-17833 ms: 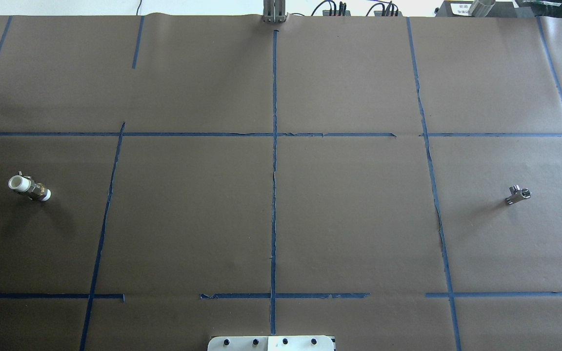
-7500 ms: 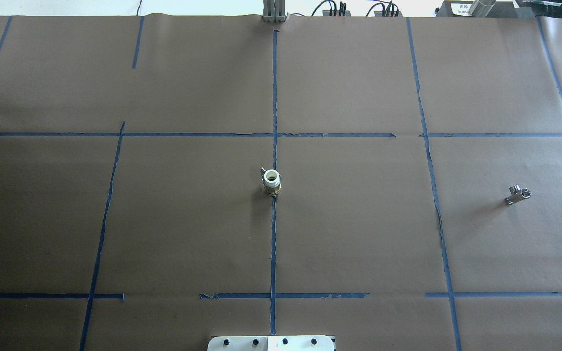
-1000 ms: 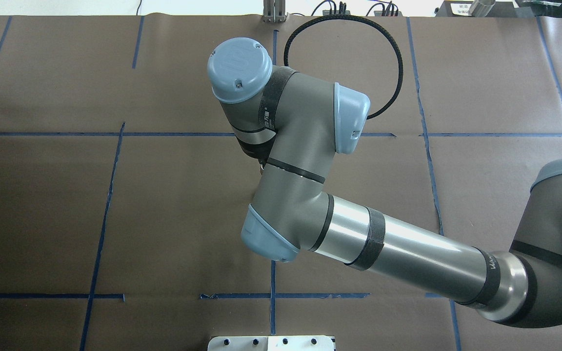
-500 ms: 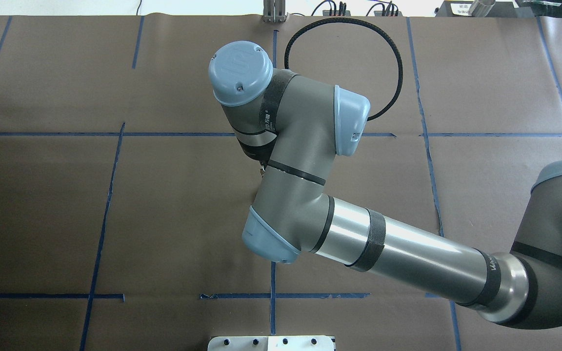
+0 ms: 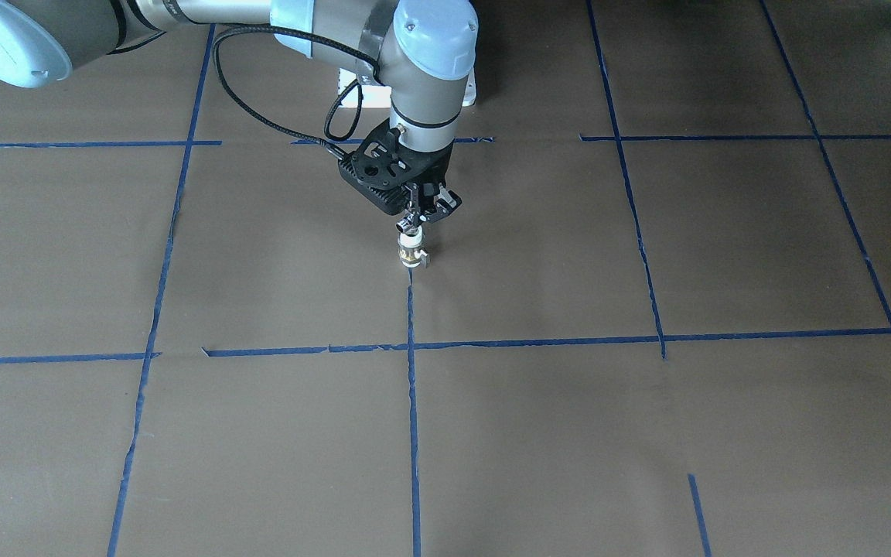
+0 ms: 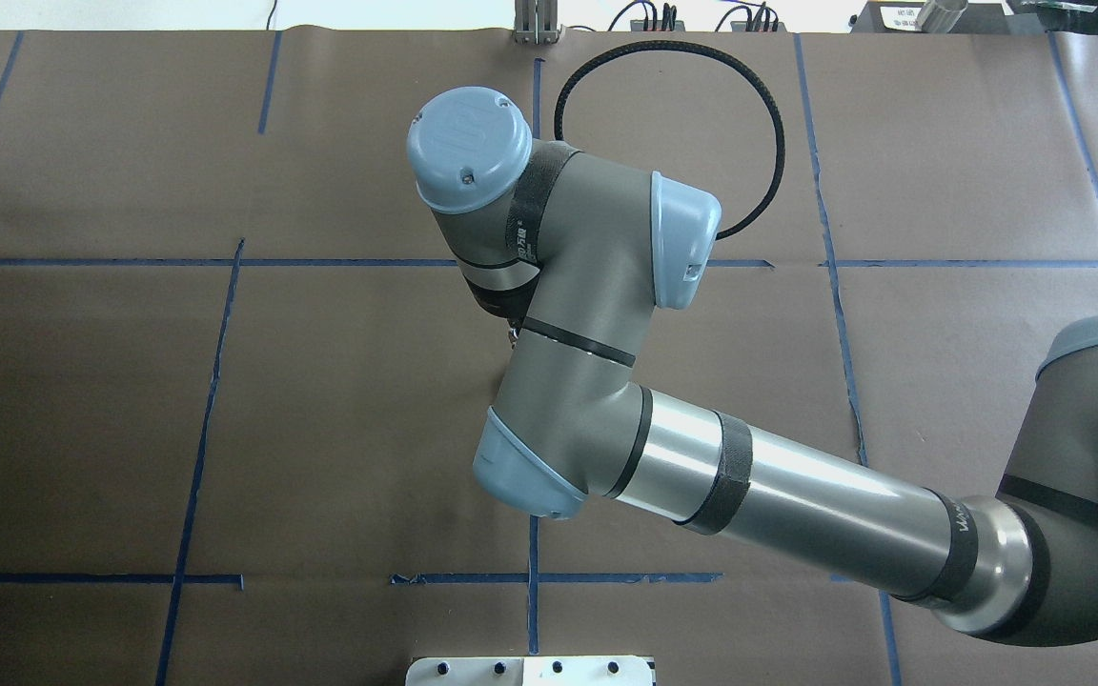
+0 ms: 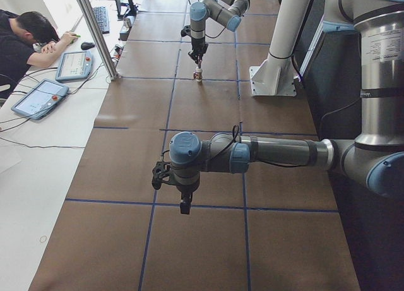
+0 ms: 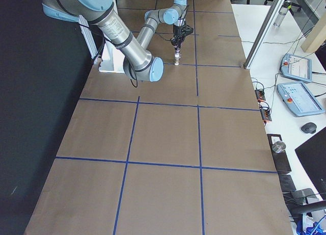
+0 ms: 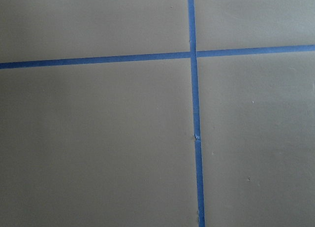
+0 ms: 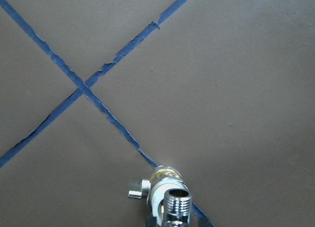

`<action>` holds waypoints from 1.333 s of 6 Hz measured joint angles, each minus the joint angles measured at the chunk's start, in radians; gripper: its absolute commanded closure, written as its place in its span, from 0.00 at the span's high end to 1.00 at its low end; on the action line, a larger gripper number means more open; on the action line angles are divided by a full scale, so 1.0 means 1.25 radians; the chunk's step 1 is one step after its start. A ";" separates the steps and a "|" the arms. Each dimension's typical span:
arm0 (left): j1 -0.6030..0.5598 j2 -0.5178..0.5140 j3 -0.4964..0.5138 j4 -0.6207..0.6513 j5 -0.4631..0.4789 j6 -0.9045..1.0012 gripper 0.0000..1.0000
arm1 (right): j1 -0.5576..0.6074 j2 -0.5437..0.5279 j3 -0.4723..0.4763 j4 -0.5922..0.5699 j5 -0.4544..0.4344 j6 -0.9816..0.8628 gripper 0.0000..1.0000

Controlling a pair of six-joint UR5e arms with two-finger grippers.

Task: Assemble PPR valve and pipe with both arms
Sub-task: 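Lower the valve into the fitting and press it down with the right gripper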

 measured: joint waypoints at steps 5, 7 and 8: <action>0.000 -0.001 0.001 -0.001 0.001 0.000 1.00 | -0.018 -0.010 -0.006 0.005 -0.030 -0.004 0.02; 0.000 -0.001 0.002 -0.001 0.001 0.000 1.00 | -0.019 -0.011 -0.006 0.006 -0.030 -0.015 0.99; 0.000 -0.002 0.002 -0.001 0.002 0.000 1.00 | -0.020 -0.011 -0.006 0.006 -0.030 -0.026 1.00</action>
